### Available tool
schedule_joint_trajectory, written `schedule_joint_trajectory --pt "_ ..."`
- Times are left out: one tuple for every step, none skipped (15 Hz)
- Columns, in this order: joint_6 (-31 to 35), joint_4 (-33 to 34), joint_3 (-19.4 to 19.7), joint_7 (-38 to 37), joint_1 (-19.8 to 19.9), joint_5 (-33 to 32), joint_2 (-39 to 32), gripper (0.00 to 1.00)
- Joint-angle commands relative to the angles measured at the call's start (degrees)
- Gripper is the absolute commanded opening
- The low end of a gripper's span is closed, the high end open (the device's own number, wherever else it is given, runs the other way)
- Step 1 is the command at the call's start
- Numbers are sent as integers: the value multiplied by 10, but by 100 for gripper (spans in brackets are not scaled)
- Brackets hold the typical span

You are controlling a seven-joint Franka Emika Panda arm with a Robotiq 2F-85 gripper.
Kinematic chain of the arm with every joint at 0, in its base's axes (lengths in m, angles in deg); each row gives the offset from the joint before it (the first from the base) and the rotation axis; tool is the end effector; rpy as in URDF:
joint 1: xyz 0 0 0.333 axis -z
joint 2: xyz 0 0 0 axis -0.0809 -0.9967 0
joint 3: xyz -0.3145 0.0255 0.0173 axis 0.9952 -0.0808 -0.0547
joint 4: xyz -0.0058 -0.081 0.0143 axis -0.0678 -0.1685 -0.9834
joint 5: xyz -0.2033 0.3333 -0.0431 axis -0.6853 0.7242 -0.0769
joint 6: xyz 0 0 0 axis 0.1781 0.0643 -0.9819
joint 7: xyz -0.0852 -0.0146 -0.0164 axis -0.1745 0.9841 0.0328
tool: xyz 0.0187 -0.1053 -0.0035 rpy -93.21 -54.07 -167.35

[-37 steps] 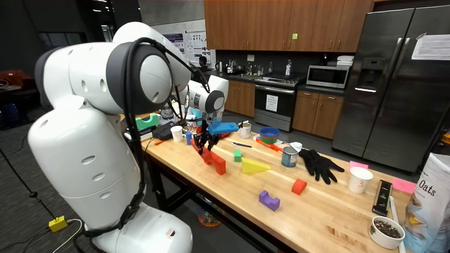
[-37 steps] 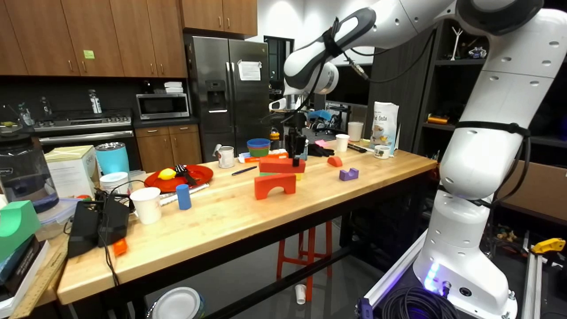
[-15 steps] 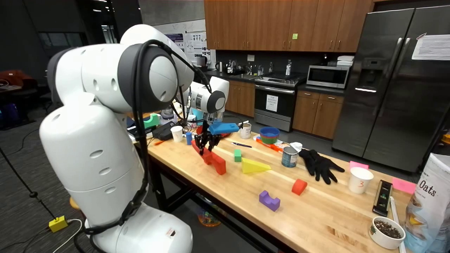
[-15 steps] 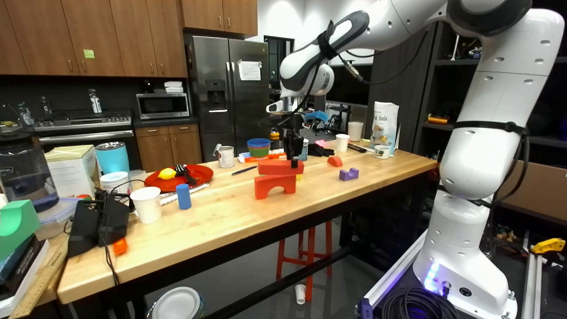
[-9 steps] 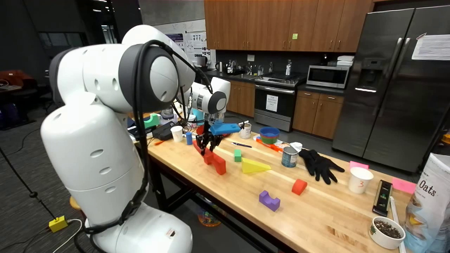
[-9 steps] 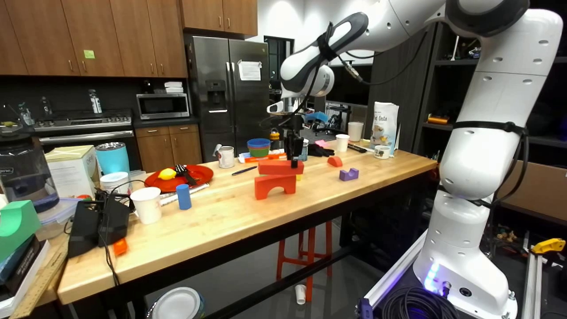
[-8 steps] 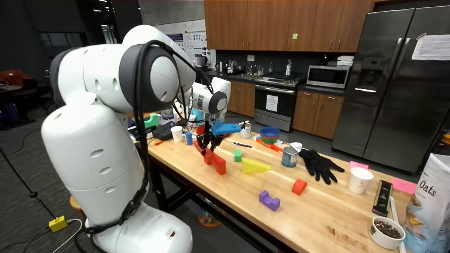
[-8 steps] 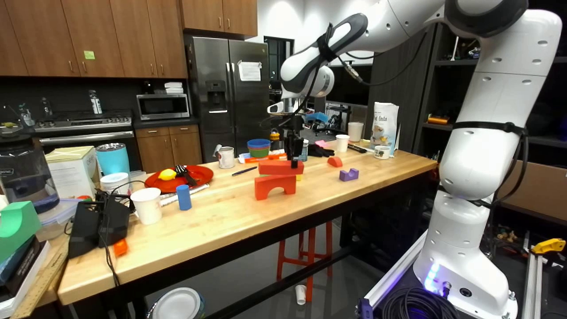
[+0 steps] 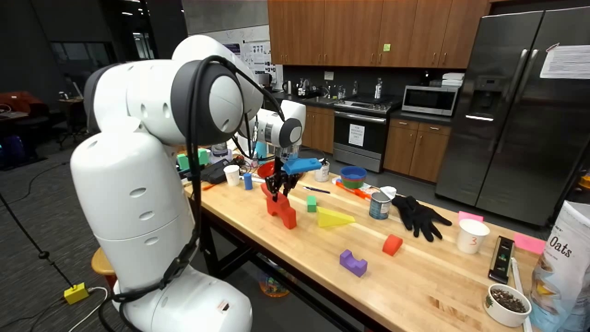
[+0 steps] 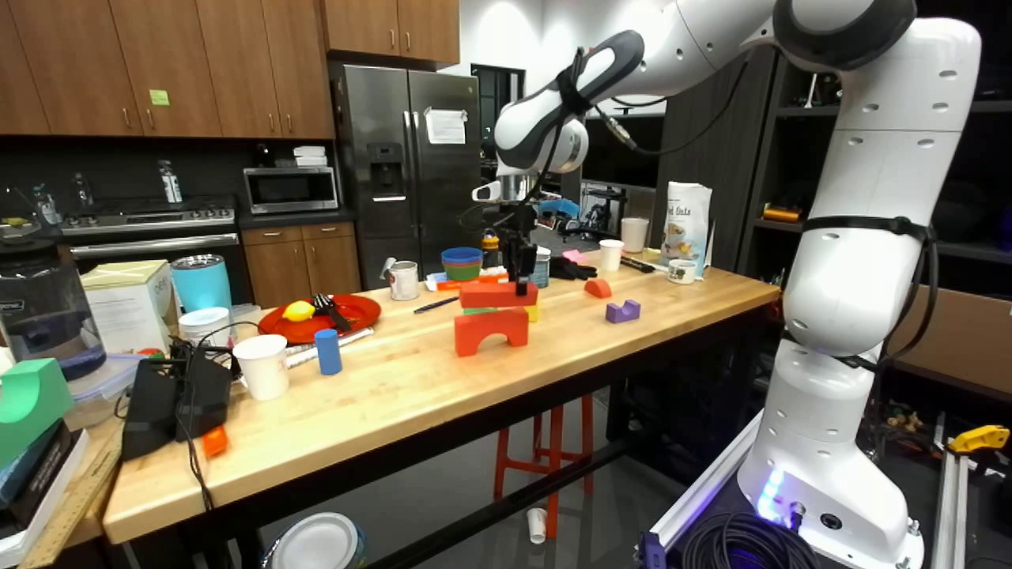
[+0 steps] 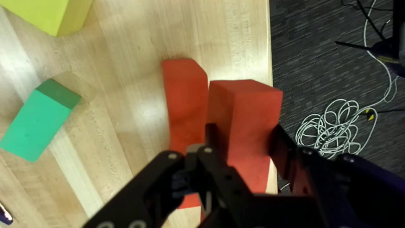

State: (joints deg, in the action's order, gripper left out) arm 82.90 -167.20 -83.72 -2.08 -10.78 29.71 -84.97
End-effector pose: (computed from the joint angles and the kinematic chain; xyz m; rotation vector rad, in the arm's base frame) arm 0.5073 0.0982 0.3986 -2.4600 -1.6448 0.0353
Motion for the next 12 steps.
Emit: schedule_joint_trajectory --pt "-9 30 -1 19 5 -8 -24 18" --pt "-9 34 -2 25 6 -7 -30 18" --pt "-8 38 -2 28 7 -8 -35 18" --pt "-8 42 -2 31 8 -10 -41 18" --pt "-9 46 -3 31 9 -13 -46 18" --pt "-9 49 -3 31 10 -15 -50 18" --pt "-8 51 -4 31 10 -18 -54 18" --pt "-10 55 -4 32 12 -21 -58 18" --pt "-10 57 -5 32 12 -22 -61 18" --pt "-12 60 -5 32 12 -23 -64 18" --pt "-13 62 -6 32 13 -25 -67 18" --pt "-14 66 -6 32 14 -26 -70 18"
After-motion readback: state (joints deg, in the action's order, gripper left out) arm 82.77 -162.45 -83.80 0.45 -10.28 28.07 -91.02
